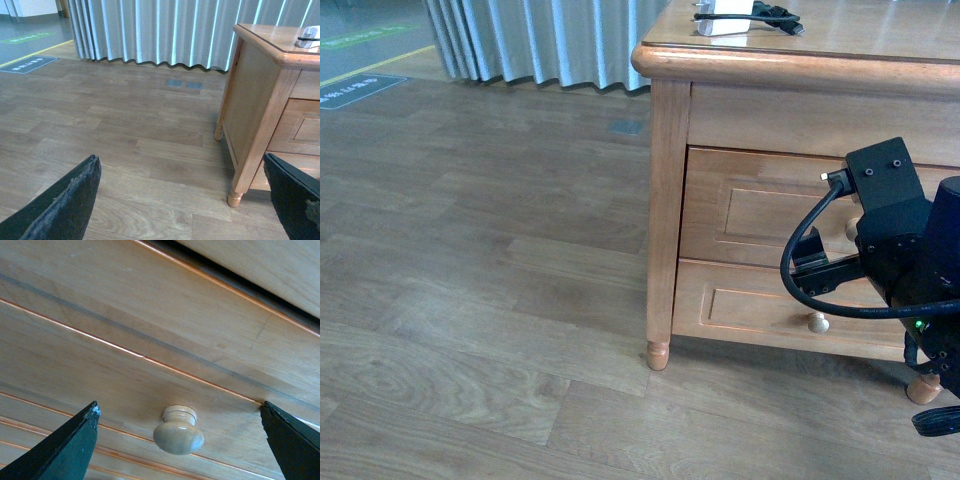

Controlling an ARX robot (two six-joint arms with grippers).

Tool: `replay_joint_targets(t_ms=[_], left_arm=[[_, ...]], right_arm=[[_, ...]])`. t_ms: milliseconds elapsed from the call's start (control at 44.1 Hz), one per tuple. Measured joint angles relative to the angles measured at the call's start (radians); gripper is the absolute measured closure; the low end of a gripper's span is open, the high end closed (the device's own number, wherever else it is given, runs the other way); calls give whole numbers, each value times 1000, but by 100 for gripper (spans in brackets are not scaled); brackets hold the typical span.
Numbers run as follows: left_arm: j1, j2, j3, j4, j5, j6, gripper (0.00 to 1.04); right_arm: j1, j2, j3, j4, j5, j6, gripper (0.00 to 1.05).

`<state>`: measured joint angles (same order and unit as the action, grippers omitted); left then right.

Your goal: Put charger into drawer

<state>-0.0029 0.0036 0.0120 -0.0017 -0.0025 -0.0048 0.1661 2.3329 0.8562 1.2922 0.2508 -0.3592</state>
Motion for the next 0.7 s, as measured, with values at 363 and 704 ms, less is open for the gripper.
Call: replay_joint_targets(t_ms=[363,704], left_arm=[[0,0,0,0,0,0,6],[0,0,0,0,0,0,6]], right_arm=[[-2,31,11,-18,-6,-4,14],[-7,32,14,-11,8,7,43]])
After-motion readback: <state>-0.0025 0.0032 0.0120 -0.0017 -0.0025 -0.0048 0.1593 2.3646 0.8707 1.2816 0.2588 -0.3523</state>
